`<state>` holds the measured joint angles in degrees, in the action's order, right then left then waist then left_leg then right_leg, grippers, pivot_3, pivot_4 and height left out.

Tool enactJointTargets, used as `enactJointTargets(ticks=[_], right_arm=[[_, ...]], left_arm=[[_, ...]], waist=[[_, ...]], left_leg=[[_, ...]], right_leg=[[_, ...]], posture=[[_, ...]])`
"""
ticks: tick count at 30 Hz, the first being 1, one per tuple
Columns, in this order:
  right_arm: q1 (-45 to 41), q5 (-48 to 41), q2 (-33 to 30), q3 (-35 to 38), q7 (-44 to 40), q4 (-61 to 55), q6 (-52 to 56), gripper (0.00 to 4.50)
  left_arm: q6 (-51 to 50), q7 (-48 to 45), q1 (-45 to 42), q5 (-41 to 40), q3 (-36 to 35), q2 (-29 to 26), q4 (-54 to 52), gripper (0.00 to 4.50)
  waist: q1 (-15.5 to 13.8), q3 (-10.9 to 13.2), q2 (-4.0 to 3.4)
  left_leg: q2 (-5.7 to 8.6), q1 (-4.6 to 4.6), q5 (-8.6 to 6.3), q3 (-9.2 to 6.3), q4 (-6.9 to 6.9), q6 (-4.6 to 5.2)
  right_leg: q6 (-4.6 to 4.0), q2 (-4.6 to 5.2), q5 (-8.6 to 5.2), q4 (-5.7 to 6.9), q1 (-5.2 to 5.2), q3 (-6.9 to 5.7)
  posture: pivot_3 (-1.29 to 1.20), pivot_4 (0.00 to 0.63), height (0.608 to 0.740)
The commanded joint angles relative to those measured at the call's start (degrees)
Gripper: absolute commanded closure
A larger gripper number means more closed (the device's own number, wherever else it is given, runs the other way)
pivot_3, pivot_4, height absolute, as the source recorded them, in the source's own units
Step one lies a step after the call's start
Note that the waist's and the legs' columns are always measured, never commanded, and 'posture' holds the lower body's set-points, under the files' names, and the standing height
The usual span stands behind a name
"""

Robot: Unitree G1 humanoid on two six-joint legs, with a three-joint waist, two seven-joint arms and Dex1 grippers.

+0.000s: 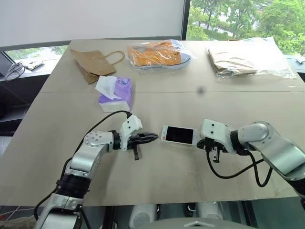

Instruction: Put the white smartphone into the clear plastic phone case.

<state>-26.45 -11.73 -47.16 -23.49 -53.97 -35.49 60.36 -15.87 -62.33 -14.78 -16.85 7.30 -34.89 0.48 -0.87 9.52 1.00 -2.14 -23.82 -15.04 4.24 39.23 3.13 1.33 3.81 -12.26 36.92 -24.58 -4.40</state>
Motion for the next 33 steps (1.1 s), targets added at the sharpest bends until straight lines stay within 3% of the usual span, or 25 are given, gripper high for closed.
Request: enactJointTargets(ticks=[1,13,18,24,28,33], right_arm=[[0.1,-2.2,-0.1,3.9,0.2,-2.4,-2.3,4.50],[-0.2,-3.4,-0.6,10.1,2.8,1.3,-8.0,4.50],[-7.4,-2.8,6.1,6.7,6.5,4.9,-5.4,4.50],[-16.0,-0.2,15.1,-4.8,5.9,10.3,-7.8,4.50],[-18.3,2.2,16.4,-8.2,5.3,15.7,-11.0,4.50],[-16.8,1.6,13.4,-4.6,3.9,14.3,-11.3,4.50]], left_arm=[[-0.2,0.2,-0.3,0.4,1.1,0.6,-1.6,4.46],[-1.7,1.1,0.7,-0.1,1.2,1.3,-3.7,4.46],[-1.8,1.2,0.8,-0.2,1.1,1.1,-3.6,4.46],[-1.6,1.3,0.8,-0.1,1.1,1.2,-2.9,4.46],[-1.7,1.8,1.1,-0.3,0.9,1.4,-3.2,4.46],[-6.0,1.5,1.5,-6.6,-2.9,1.9,-6.7,4.46]], waist=[[0.0,0.0,0.00],[0.1,0.0,0.00],[0.2,0.0,0.02],[0.1,0.0,0.01],[0.1,0.0,0.01],[0.1,0.0,0.01]], left_leg=[[0.00,0.00,0.00,0.00,0.01,0.00],[0.00,0.00,0.01,0.01,0.01,-0.01],[-0.03,0.06,0.01,0.03,0.00,-0.01],[-0.05,0.04,0.03,0.03,-0.01,-0.05],[0.01,0.00,0.03,0.06,0.03,-0.04],[-0.02,0.00,0.04,0.08,0.03,-0.06]], right_leg=[[0.00,0.00,0.00,0.00,0.00,0.00],[0.00,-0.01,0.00,0.00,0.00,0.03],[0.00,-0.09,0.00,0.05,-0.01,0.08],[-0.01,-0.13,0.00,0.08,-0.02,0.08],[-0.01,-0.08,0.00,0.04,-0.01,0.09],[-0.01,-0.10,0.01,0.04,-0.02,0.13]], posture=[[0.00,0.150,0.740],[0.00,0.150,0.740],[0.00,0.150,0.740],[0.00,0.150,0.740],[0.00,0.150,0.740],[0.00,0.150,0.740]])
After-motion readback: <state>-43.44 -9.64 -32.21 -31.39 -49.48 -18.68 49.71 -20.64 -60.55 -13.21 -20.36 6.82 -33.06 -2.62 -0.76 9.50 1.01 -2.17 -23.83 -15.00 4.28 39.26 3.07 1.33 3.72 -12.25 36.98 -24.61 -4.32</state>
